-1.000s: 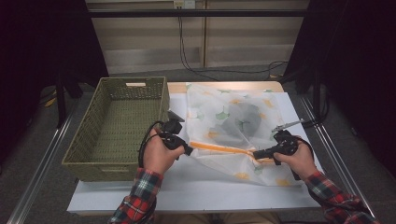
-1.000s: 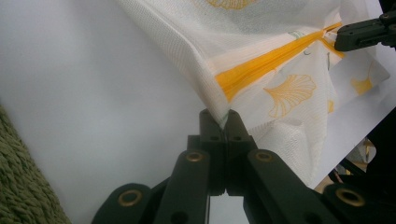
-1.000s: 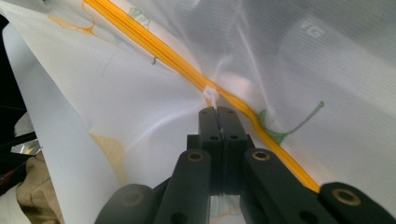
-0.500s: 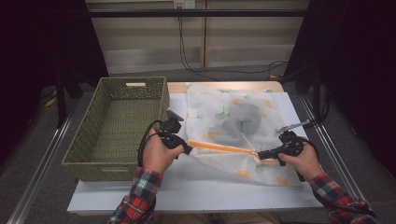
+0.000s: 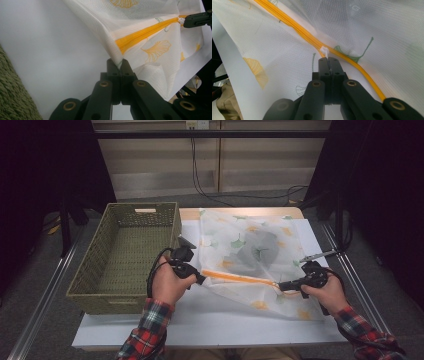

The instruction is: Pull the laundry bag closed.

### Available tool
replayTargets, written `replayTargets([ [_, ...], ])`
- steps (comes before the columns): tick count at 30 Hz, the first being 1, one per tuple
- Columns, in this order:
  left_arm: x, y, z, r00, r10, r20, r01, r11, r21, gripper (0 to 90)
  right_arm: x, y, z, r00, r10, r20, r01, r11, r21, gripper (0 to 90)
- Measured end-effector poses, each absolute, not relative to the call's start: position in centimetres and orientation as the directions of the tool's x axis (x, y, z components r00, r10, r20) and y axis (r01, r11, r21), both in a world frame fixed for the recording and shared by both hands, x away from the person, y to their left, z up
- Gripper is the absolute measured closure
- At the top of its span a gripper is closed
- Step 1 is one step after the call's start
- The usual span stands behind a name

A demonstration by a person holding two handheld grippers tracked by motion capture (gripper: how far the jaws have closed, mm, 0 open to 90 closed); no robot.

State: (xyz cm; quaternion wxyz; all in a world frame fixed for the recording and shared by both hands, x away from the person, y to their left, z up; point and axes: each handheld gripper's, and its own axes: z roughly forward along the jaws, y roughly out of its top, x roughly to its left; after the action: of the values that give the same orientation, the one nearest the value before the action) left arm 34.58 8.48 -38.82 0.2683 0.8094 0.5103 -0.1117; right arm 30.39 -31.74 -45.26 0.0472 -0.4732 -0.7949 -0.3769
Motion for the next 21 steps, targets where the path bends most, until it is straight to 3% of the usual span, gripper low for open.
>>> replayTargets([
  [21, 34.74, 8.71, -38.81, 0.452, 0.766, -0.458, 0.888, -0.335, 0.315, 89.6, 30.12, -32.34, -45.37, -0.539, 0.726, 0.428, 0.793, 0.265, 0.549, 90.0],
])
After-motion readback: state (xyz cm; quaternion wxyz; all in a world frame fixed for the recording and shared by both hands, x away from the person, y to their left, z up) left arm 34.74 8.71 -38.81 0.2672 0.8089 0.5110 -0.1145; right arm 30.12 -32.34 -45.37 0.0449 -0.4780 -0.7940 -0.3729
